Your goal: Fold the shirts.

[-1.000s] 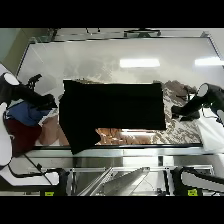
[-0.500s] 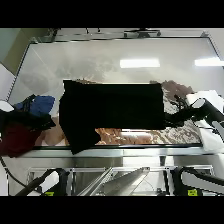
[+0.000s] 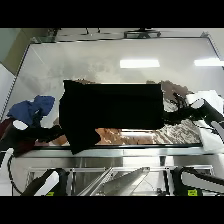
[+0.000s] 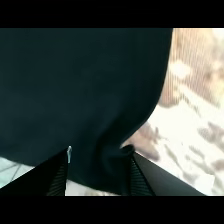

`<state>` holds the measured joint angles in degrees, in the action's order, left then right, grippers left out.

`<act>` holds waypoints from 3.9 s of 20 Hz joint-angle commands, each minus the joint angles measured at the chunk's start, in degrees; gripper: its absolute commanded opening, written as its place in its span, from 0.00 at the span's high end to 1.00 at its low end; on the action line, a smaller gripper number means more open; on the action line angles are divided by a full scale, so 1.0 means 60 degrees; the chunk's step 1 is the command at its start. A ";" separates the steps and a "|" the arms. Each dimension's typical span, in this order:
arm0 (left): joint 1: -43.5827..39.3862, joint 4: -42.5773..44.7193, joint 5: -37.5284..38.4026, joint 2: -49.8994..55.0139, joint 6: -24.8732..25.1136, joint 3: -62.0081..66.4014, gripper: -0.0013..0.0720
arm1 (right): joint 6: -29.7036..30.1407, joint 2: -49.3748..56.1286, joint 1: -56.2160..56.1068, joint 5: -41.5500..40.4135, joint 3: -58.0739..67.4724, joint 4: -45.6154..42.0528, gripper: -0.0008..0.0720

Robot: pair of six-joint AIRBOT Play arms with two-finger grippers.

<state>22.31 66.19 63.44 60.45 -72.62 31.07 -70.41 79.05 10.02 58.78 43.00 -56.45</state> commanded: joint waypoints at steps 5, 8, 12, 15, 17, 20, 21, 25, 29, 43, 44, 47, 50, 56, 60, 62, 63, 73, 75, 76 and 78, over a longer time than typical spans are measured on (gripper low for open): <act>-0.1457 -0.1781 -0.0943 0.2288 0.1107 0.0896 0.38 | 0.0033 0.0007 0.0000 -0.0117 -0.0004 0.0025 0.36; -0.1541 -0.1738 0.0058 0.2994 0.1100 0.1690 0.79 | 0.0036 0.0007 0.0022 -0.0117 -0.0004 0.0022 0.36; -0.1541 -0.1701 0.0696 0.3064 0.1096 0.2127 0.95 | 0.0033 0.0004 0.0044 0.0142 0.0000 0.0022 0.95; -0.1315 -0.1712 0.1286 0.3064 0.1024 0.2335 0.95 | 0.0280 -0.0036 0.0131 0.0805 0.0047 -0.0087 0.96; -0.0980 -0.1708 0.1778 0.3031 0.0896 0.2481 0.95 | 0.0186 -0.0055 0.0492 0.1038 0.0197 -0.0474 0.96; -0.0426 -0.1727 0.1840 0.2368 0.0492 0.2335 0.95 | 0.0044 -0.0240 0.1315 0.1315 0.0401 -0.0718 0.96; -0.0346 -0.1796 0.1963 0.2073 0.0488 0.2364 0.95 | 0.0022 -0.0342 0.1497 0.1373 0.0423 -0.0637 0.96; -0.1031 -0.1810 0.2572 0.0699 0.0419 0.3242 0.95 | 0.0025 -0.0721 0.1552 0.1705 0.0783 -0.0579 0.96; -0.2310 -0.1497 0.1960 0.0594 0.0178 0.5147 0.95 | 0.0025 -0.0721 0.1530 0.1920 0.1861 0.0255 0.96; -0.3078 -0.0452 0.1432 0.7730 -0.0229 1.1544 0.95 | 0.0288 0.3683 0.0361 -0.1144 0.5843 0.1257 0.96; -0.3078 -0.0448 0.1497 0.8156 -0.0229 1.1908 0.95 | 0.0291 0.4065 0.0324 -0.1224 0.6007 0.1224 0.96; -0.3078 -0.0109 0.1982 0.9326 -0.0408 1.3019 0.96 | 0.0313 0.4765 0.0317 -0.1228 0.6346 0.0412 0.96; -0.3100 0.0692 0.2590 1.0036 -0.0710 1.3817 0.96 | 0.0197 0.4750 0.0328 -0.1115 0.6459 -0.0685 0.96; -0.3096 0.0885 0.2645 1.0149 -0.0823 1.3981 0.97 | 0.0197 0.4743 0.0277 -0.0863 0.6801 -0.0922 0.96; -0.3100 -0.0102 0.2714 1.0010 -0.0790 1.3981 0.93 | 0.0248 0.4674 0.0189 -0.0051 0.7089 -0.0885 0.76; -0.3096 -0.1177 0.2677 0.9741 -0.0667 1.3985 0.51 | 0.0248 0.4499 0.0171 0.0732 0.7588 -0.0914 0.26; -0.3085 -0.1581 0.2674 0.9559 -0.0579 1.3985 0.37 | 0.0240 0.4437 0.0211 0.1082 0.7941 -0.0976 0.26; -0.3235 -0.1712 0.3213 0.8674 -0.0550 1.3974 0.31 | -0.0466 0.4579 0.0525 0.2109 0.8604 -0.2022 0.27; -0.3399 -0.1723 0.3271 0.8670 -0.0550 1.3974 0.31 | -0.0554 0.4787 0.0820 0.2116 0.8604 -0.1923 0.27; -0.3508 -0.1719 0.3264 0.8670 -0.0550 1.3974 0.31 | -0.0554 0.4889 0.0962 0.2120 0.8604 -0.1818 0.27; -0.3745 -0.1719 0.3257 0.8670 -0.0550 1.3974 0.31 | -0.0459 0.5125 0.1206 0.2193 0.8604 -0.1362 0.27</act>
<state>1.41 56.05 82.39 112.60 -75.92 114.91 -73.30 108.18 15.33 71.16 94.56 -67.05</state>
